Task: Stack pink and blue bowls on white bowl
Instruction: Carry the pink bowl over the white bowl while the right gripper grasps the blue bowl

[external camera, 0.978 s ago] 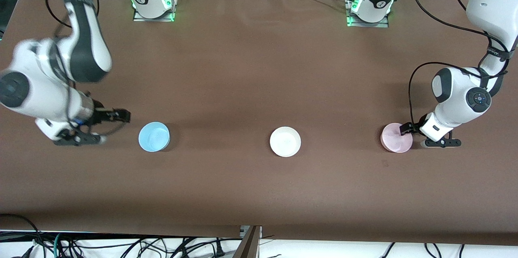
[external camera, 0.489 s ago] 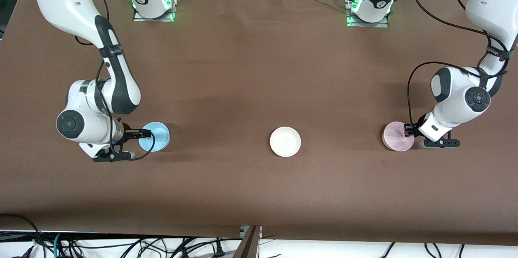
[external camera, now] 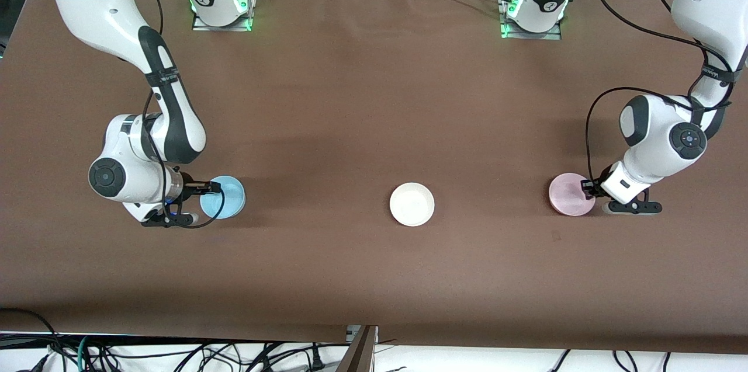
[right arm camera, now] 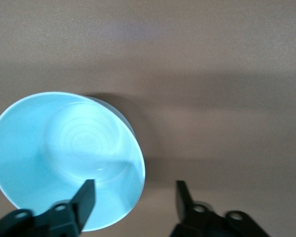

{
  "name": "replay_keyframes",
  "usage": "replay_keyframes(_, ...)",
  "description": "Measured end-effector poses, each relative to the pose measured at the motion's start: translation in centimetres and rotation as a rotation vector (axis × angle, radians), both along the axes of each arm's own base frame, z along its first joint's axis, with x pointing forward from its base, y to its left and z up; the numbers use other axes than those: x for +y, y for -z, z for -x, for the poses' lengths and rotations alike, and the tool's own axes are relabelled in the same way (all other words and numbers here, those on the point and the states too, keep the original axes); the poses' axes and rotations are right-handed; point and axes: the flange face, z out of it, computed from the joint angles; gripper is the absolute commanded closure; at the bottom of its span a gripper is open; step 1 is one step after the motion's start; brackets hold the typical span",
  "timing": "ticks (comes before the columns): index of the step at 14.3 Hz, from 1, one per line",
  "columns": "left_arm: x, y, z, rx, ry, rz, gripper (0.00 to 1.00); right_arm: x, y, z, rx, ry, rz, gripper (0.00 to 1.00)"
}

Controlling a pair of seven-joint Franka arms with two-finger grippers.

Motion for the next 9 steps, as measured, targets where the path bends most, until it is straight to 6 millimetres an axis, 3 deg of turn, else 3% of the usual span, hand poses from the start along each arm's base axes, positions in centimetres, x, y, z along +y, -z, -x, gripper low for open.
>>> replay_keyframes(3, -5.1, -4.5, -1.3, -0.074, -0.08, 0.04, 1.0, 0.0, 0.1, 0.1, 0.002, 0.004, -0.018, 0.75)
replay_keyframes(6, -13.7, -9.4, -1.5, -0.11, -0.237, 0.128, 1.0, -1.0, 0.2, 0.0, 0.002, 0.009, -0.051, 0.96)
replay_keyframes(9, -20.7, -11.4, -0.3, -0.088, -0.355, 0.202, 1.0, -1.2, -0.1, -0.1, -0.003, 0.017, -0.06, 1.0)
